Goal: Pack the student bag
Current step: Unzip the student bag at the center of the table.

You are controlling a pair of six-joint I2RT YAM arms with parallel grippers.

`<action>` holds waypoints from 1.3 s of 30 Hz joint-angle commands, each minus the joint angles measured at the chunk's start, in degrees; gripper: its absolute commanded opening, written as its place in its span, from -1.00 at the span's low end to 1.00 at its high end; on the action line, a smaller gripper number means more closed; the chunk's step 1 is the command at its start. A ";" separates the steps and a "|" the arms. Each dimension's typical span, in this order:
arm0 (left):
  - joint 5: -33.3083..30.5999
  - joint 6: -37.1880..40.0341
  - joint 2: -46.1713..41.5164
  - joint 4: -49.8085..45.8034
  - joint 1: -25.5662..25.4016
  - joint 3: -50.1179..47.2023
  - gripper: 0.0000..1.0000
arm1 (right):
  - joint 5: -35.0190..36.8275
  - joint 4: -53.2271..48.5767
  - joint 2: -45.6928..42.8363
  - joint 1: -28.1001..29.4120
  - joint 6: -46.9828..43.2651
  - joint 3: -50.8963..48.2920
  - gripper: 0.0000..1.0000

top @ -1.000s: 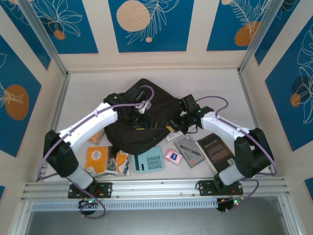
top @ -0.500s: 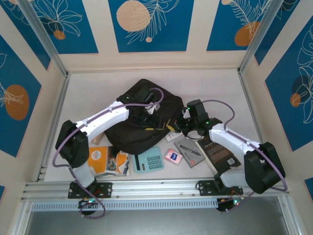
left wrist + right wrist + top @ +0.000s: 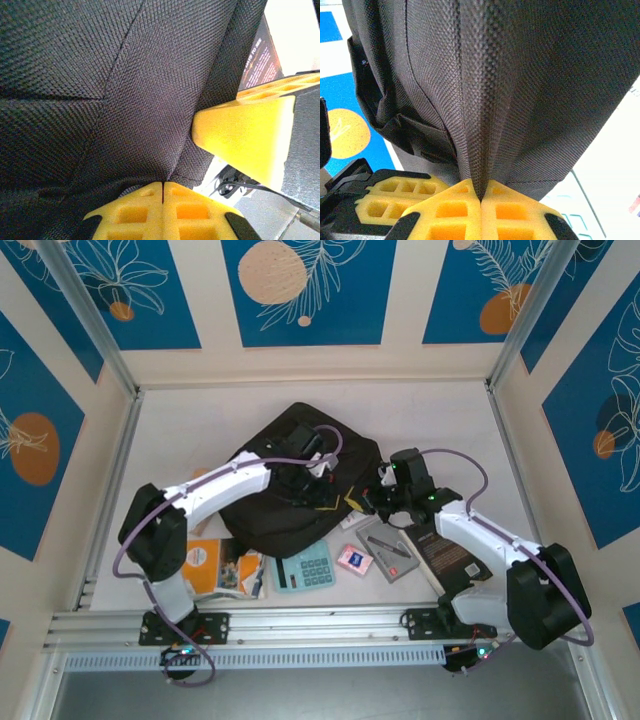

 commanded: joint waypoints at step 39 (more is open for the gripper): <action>-8.19 3.91 -24.10 -11.50 4.64 -11.51 -1.00 | 4.31 -15.71 -3.89 -7.27 -12.55 4.83 -1.00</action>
